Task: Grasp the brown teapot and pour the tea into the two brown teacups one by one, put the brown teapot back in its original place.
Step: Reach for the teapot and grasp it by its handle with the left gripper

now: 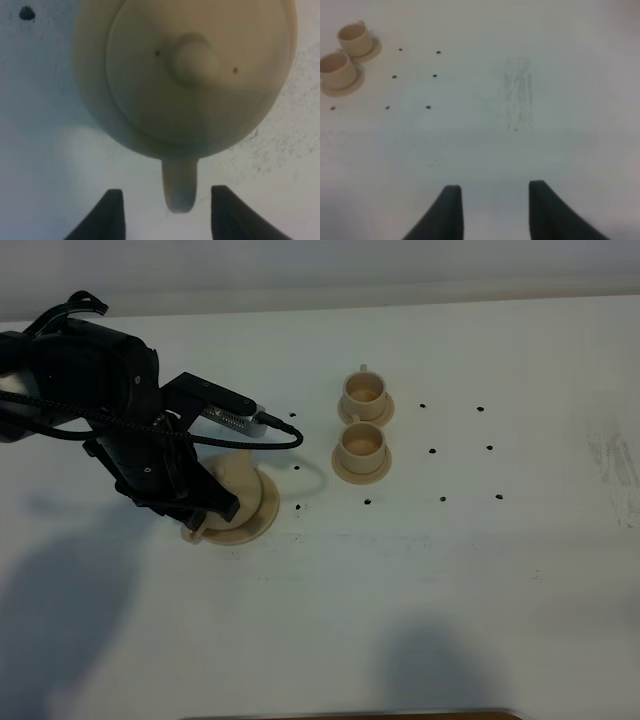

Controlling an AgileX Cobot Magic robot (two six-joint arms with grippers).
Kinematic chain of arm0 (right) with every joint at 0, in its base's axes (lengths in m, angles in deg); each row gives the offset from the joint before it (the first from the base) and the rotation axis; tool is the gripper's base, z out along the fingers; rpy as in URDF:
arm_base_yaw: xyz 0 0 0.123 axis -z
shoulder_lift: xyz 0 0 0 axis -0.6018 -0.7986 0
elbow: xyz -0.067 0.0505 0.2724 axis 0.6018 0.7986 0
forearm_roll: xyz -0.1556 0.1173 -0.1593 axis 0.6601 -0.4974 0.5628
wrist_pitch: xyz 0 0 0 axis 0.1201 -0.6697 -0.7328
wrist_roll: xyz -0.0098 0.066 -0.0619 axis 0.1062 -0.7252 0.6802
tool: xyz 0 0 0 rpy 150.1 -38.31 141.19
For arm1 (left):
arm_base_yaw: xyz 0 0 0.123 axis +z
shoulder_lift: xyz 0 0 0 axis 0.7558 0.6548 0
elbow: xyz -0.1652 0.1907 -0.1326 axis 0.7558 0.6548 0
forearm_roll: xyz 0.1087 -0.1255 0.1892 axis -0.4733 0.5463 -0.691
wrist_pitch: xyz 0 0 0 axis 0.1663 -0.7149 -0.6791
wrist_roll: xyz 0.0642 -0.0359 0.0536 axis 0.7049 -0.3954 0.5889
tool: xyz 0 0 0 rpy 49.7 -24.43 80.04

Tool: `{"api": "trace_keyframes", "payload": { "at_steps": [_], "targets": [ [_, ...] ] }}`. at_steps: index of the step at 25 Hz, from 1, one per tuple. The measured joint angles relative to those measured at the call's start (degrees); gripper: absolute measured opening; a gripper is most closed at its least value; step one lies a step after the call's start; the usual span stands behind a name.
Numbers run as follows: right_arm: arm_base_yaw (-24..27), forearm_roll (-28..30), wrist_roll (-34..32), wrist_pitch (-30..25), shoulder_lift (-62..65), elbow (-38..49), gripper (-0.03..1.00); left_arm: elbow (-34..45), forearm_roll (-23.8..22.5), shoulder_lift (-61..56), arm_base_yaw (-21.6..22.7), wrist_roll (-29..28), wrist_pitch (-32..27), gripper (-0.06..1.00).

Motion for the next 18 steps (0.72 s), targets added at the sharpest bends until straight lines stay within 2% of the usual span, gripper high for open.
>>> {"api": "trace_keyframes", "payload": {
  "at_steps": [18],
  "targets": [
    [0.0, 0.0, 0.0, 0.0, 0.0, 0.0, 0.31, 1.4, 0.08, 0.0, -0.18, 0.02, 1.5, 0.46]
  ]
}}
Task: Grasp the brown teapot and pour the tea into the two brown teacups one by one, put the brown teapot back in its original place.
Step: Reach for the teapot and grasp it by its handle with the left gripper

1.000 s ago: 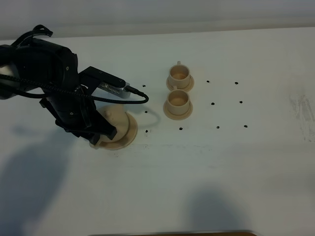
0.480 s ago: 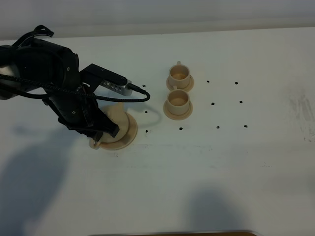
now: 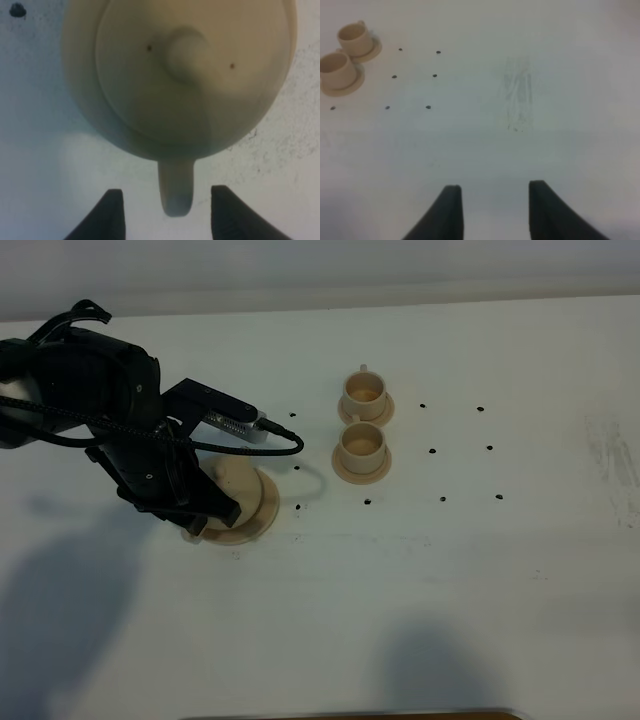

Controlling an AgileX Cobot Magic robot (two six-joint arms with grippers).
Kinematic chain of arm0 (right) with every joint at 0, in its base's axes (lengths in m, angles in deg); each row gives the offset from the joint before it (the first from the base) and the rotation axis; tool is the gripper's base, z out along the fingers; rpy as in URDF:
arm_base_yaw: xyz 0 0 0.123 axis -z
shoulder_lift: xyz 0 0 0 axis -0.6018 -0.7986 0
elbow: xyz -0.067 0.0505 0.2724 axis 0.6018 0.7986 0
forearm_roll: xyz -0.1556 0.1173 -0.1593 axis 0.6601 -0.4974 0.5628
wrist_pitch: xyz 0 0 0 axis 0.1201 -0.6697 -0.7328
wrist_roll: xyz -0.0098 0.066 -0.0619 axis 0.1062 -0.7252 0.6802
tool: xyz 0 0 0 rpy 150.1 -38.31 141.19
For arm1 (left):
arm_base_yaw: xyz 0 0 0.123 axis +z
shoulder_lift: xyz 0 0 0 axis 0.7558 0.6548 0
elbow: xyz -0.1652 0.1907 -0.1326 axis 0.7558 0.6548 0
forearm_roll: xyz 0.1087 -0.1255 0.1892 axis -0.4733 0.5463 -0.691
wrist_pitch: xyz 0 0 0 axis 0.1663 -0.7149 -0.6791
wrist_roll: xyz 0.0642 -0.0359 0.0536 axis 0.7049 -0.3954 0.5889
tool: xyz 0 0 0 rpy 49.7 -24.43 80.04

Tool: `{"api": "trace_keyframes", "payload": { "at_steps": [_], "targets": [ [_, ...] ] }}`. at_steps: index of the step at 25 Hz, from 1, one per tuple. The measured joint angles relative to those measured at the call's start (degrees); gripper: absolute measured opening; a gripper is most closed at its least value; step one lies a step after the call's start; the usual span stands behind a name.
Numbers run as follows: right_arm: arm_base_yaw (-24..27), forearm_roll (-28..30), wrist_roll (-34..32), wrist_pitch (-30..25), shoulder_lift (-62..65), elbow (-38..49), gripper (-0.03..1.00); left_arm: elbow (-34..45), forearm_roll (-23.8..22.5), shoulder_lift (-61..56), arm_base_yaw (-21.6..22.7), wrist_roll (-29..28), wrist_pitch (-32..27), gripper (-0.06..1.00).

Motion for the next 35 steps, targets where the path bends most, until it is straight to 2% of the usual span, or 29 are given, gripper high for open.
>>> {"api": "trace_keyframes", "payload": {
  "at_steps": [20, 35],
  "targets": [
    [0.0, 0.0, 0.0, 0.0, 0.0, 0.0, 0.31, 0.66, 0.34, 1.55, -0.89, 0.04, 3.7, 0.46],
    [0.0, 0.0, 0.0, 0.0, 0.0, 0.0, 0.31, 0.03, 0.38, 1.61, -1.07, 0.04, 2.96, 0.46]
  ]
}}
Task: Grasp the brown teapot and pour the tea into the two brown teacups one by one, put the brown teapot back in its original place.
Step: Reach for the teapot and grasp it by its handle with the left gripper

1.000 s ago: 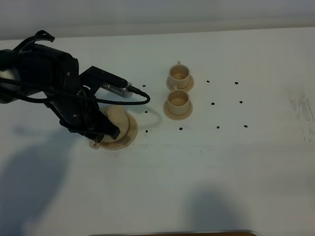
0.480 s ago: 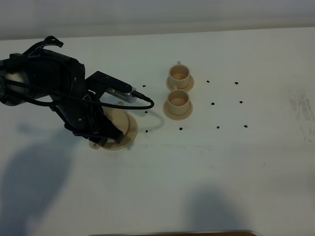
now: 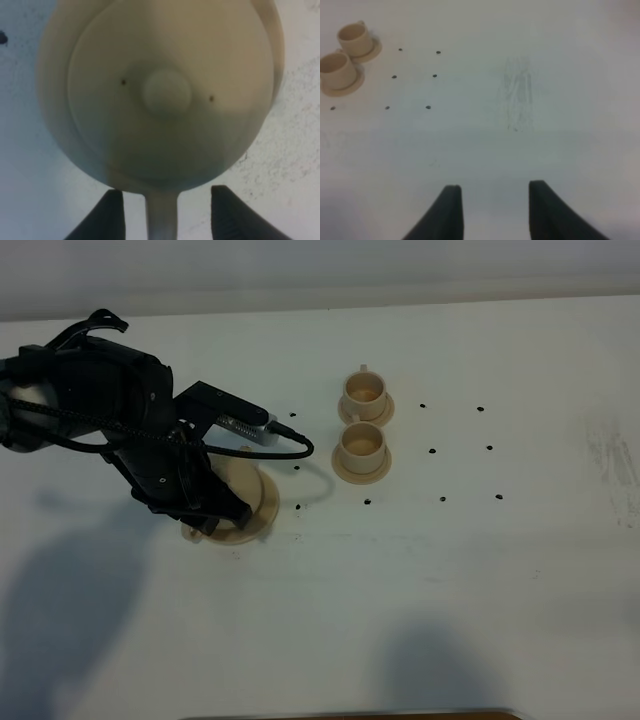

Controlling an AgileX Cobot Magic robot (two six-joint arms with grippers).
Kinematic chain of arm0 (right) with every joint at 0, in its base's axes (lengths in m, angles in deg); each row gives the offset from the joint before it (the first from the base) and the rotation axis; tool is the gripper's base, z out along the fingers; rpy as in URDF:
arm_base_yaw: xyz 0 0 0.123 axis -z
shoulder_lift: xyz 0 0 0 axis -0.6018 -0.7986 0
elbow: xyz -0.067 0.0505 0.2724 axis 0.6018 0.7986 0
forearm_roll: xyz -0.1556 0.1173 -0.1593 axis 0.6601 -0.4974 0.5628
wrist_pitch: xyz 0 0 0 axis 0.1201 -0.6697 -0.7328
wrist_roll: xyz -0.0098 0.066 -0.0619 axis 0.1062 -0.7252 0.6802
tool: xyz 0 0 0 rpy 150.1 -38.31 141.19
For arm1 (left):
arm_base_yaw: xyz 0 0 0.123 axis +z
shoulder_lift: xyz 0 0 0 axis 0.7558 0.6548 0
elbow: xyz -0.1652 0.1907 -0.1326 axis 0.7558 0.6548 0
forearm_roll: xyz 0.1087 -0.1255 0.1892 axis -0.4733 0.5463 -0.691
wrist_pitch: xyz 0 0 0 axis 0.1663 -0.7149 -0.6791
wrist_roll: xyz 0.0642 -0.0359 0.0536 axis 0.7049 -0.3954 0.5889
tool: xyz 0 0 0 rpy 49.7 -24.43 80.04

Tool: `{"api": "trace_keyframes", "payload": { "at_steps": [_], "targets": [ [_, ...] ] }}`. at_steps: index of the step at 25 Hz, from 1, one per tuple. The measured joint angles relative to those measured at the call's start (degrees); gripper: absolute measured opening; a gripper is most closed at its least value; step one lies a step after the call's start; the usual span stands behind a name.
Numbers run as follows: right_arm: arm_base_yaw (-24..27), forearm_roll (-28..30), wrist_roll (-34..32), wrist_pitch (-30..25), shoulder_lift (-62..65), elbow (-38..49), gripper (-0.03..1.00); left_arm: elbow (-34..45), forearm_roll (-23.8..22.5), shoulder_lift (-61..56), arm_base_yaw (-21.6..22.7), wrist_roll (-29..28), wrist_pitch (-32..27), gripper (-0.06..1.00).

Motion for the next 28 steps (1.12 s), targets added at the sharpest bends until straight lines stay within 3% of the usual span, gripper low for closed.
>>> {"api": "trace_keyframes", "payload": {
  "at_steps": [12, 28],
  "targets": [
    [0.0, 0.0, 0.0, 0.0, 0.0, 0.0, 0.31, -0.21, -0.18, 0.0, 0.0, -0.05, -0.4, 0.44],
    [0.0, 0.0, 0.0, 0.0, 0.0, 0.0, 0.31, -0.21, -1.79, 0.0, 0.1, -0.11, -1.94, 0.3]
  ]
}}
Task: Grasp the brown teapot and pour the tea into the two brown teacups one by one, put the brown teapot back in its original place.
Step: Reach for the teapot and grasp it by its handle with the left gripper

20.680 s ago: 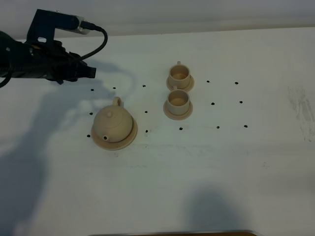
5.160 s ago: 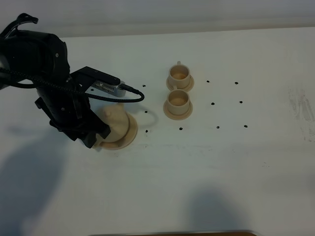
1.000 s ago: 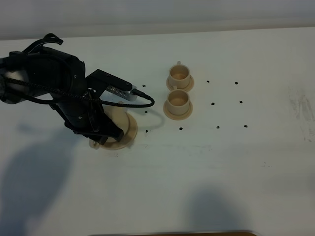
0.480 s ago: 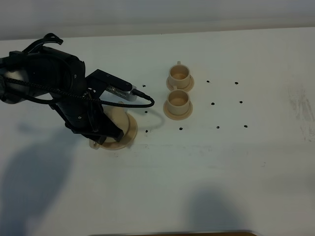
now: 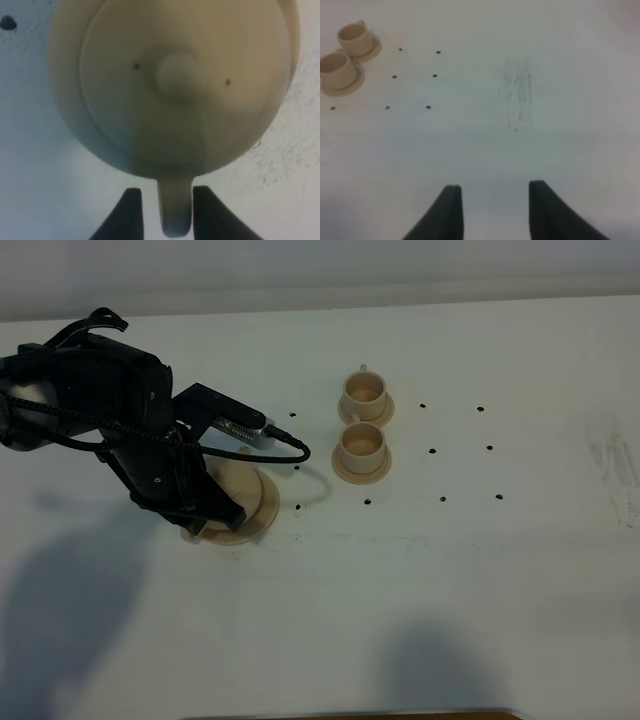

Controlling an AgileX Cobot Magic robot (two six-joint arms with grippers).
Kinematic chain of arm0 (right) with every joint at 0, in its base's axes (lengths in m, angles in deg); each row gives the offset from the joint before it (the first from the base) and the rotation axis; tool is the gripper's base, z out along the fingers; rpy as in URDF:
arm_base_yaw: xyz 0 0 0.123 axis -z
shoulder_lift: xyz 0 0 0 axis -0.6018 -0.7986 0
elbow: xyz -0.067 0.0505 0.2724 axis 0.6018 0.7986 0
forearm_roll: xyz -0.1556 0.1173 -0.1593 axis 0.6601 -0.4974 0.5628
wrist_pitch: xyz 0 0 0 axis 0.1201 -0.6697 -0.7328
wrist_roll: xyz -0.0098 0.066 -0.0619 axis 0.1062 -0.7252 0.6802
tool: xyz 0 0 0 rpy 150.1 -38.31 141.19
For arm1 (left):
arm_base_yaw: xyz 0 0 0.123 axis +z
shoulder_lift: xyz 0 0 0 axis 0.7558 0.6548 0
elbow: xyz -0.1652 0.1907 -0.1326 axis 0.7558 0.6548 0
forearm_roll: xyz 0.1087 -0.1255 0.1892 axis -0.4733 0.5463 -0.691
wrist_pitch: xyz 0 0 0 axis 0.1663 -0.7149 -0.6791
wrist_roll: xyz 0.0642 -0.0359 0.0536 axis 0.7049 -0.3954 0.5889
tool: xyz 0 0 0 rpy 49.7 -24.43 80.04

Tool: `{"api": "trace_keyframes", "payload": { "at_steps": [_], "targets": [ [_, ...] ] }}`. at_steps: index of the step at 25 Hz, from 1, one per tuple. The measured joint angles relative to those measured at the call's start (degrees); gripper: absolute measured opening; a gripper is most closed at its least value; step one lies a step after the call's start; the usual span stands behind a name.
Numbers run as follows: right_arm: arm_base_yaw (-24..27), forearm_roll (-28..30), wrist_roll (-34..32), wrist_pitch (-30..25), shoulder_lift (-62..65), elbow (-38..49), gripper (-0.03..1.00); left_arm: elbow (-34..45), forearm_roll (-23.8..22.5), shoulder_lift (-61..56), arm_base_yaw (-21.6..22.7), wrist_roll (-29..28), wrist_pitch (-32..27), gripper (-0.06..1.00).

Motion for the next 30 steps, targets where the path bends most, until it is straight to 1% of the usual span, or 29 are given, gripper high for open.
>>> {"api": "trace_keyframes", "payload": {
  "at_steps": [2, 5, 7, 22, 30],
  "targets": [
    [0.0, 0.0, 0.0, 0.0, 0.0, 0.0, 0.31, 0.0, 0.0, 0.0, 0.11, 0.0, -0.12, 0.27],
    [0.0, 0.0, 0.0, 0.0, 0.0, 0.0, 0.31, 0.0, -0.37, 0.0, 0.37, 0.0, -0.28, 0.2],
    [0.0, 0.0, 0.0, 0.0, 0.0, 0.0, 0.31, 0.0, -1.0, 0.0, 0.45, 0.0, -0.34, 0.17],
    [0.0, 0.0, 0.0, 0.0, 0.0, 0.0, 0.31, 0.0, -3.26, 0.0, 0.45, 0.29, -0.08, 0.17],
    [0.0, 0.0, 0.0, 0.0, 0.0, 0.0, 0.31, 0.0, -4.01, -2.21, 0.5, 2.12, 2.01, 0.17]
  ]
}}
